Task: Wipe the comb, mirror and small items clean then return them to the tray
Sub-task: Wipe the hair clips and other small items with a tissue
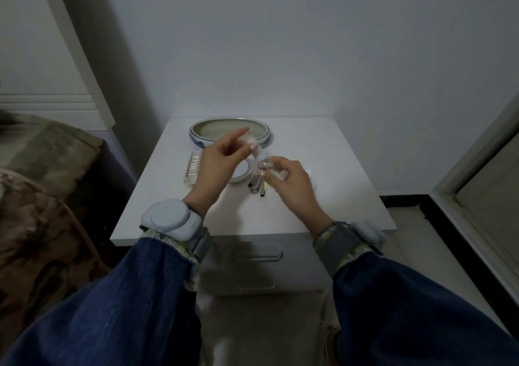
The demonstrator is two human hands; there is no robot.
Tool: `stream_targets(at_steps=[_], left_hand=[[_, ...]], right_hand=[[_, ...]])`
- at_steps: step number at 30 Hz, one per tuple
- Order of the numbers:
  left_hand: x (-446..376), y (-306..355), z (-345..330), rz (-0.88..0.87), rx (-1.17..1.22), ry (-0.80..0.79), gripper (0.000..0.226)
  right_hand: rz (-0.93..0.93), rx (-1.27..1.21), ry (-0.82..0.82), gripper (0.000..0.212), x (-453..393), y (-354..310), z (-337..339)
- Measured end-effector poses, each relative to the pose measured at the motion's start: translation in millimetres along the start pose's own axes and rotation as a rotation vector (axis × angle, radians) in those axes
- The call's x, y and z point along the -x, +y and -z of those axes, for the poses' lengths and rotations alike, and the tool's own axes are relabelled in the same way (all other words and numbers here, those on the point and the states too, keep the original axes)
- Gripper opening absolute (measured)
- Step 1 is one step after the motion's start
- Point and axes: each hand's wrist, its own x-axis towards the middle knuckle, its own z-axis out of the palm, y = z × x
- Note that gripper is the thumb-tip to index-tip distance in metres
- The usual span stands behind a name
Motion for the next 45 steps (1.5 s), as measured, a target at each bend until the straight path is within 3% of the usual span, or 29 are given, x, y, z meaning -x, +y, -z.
stream_targets(at_steps=[6, 10, 14, 30, 35, 45], left_hand=[[-8, 5, 3, 0.000, 0.037, 0.056, 0.024], [-13, 10, 8, 0.010, 0.009, 0.054, 0.017], [-17, 12, 11, 0.052, 0.031, 0.056, 0.013], [-17, 10, 8, 0.011, 0.017, 0.062, 0.023], [-14, 8, 7, 0.010, 0.047, 0.032, 0.025], [-14, 8, 12, 0.011, 0.105, -0.004, 0.033]], right_hand=[[-0.009, 0.004, -0.062, 0.023, -14, -17, 5], [0.005, 0.038, -0.089, 0.007, -16, -18, 4], [-0.041, -0.029, -0.099, 0.011, -20, -23, 5], [-0.080, -0.260, -0.114, 0.009, -15, -34, 0], [-0.112, -0.374, -0.153, 0.021, -15, -32, 3], [-0.116, -0.325, -0.132, 0.013, -15, -32, 4]])
